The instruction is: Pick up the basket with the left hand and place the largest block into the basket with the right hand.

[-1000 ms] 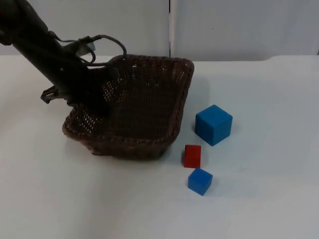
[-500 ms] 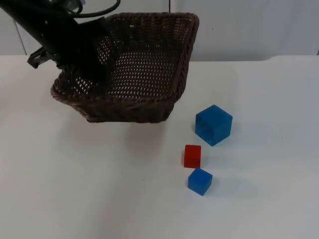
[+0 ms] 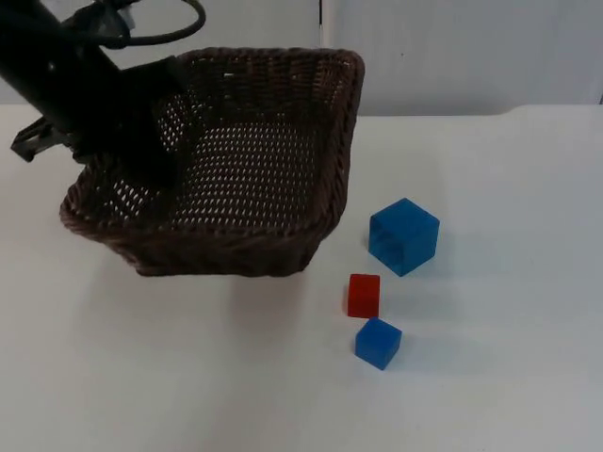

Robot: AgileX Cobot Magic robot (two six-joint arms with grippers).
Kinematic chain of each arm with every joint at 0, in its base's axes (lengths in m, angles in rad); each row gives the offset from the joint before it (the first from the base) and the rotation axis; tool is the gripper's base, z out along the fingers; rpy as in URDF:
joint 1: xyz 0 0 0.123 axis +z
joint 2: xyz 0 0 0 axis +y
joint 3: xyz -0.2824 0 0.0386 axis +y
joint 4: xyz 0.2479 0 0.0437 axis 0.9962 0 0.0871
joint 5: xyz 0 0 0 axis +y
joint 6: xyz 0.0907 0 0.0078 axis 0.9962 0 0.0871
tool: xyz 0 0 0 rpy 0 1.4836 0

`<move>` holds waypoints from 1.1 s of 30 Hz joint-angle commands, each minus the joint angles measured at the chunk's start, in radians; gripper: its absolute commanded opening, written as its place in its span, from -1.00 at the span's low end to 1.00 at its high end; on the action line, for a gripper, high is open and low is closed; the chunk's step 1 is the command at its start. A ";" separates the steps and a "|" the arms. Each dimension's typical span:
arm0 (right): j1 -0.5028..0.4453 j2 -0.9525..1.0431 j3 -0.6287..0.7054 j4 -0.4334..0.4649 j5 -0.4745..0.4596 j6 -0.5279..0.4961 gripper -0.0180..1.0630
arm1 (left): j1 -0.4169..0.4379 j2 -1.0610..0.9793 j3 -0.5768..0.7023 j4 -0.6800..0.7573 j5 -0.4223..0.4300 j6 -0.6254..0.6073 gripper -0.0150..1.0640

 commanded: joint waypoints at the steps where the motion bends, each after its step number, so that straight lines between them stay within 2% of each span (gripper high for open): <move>1: -0.003 -0.003 0.007 0.001 -0.004 -0.006 0.98 | -0.002 -0.040 0.032 -0.030 -0.026 0.002 -0.98; 6: -0.003 -0.003 0.007 0.001 -0.004 -0.006 0.98 | -0.002 -0.139 0.167 -0.040 -0.087 0.023 -0.98; 10: -0.003 -0.003 0.007 0.001 -0.004 -0.006 0.98 | -0.002 -0.210 0.269 -0.112 -0.115 0.072 -0.98; 19: -0.003 -0.003 0.007 0.003 -0.004 -0.006 0.98 | -0.002 -0.398 0.547 -0.163 -0.194 0.075 -0.98; 24: -0.003 -0.003 0.007 0.003 -0.004 -0.008 0.98 | -0.002 -0.473 0.617 -0.146 -0.194 0.080 -0.98; 33: -0.003 -0.003 0.007 0.003 -0.004 -0.008 0.98 | -0.002 -0.516 0.641 -0.096 -0.213 0.112 -0.98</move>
